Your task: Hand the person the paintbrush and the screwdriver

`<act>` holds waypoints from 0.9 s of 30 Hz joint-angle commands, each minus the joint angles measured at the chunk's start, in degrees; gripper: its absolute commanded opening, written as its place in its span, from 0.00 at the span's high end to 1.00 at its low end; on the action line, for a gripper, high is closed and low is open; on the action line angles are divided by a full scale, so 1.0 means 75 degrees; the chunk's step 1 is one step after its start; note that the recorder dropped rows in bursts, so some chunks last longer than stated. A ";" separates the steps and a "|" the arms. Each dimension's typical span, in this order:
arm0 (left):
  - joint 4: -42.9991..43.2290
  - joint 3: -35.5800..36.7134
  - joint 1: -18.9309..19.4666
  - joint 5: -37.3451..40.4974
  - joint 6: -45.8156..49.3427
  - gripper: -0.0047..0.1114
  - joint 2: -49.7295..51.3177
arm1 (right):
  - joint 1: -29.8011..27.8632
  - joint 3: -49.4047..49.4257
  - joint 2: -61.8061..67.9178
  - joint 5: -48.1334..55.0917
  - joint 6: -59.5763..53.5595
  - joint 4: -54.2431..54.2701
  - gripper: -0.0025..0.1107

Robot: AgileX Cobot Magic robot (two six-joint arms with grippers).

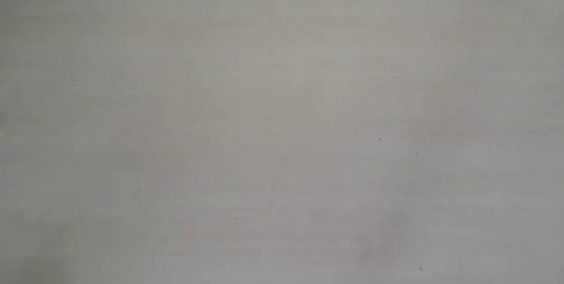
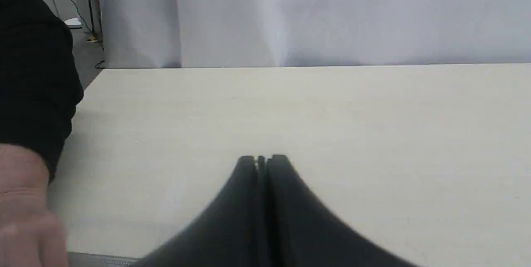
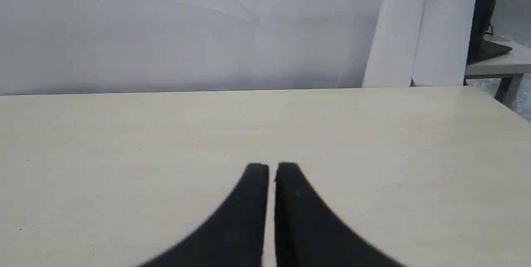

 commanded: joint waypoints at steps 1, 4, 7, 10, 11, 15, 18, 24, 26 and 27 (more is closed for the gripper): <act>-0.0031 0.0015 -0.0063 -0.0039 -0.0015 0.96 -0.0019 | -0.0065 0.0017 -0.0041 0.0016 -0.0065 0.0066 0.94; -0.0031 0.0015 -0.0063 -0.0039 -0.0015 0.96 -0.0019 | -0.0065 0.0017 -0.0041 0.0016 -0.0065 0.0066 0.94; -0.0031 0.0015 -0.0063 -0.0039 -0.0015 0.96 -0.0019 | -0.0065 0.0017 -0.0041 0.0032 -0.0081 0.0066 0.94; -0.0017 0.0015 -0.0063 -0.0053 -0.0015 0.96 -0.0019 | -0.0065 0.0017 -0.0041 0.0053 -0.0573 0.0321 0.94; -0.0003 0.0015 -0.0063 -0.0055 -0.0015 0.96 -0.0019 | -0.0065 0.0017 -0.0041 0.0053 -0.0877 0.0510 0.94; -0.0003 0.0015 -0.0063 -0.0055 -0.0015 0.96 -0.0019 | -0.0065 0.0017 -0.0041 0.0053 -0.2501 0.1736 0.94; -0.0003 0.0015 -0.0063 -0.0055 -0.0015 0.96 -0.0019 | -0.0065 0.0017 -0.0041 0.0070 -0.3143 0.2376 0.94; -0.0003 0.0015 -0.0063 -0.0055 -0.0015 0.96 -0.0019 | -0.0065 0.0017 -0.0041 0.0595 -0.3157 0.2511 0.94; -0.0003 0.0015 -0.0063 -0.0055 -0.0015 0.96 -0.0019 | -0.0065 0.0017 -0.0041 0.0595 -0.3157 0.2511 0.94; -0.0003 0.0015 -0.0063 -0.0055 -0.0015 0.96 -0.0019 | -0.0065 0.0017 -0.0041 0.0595 -0.3157 0.2511 0.94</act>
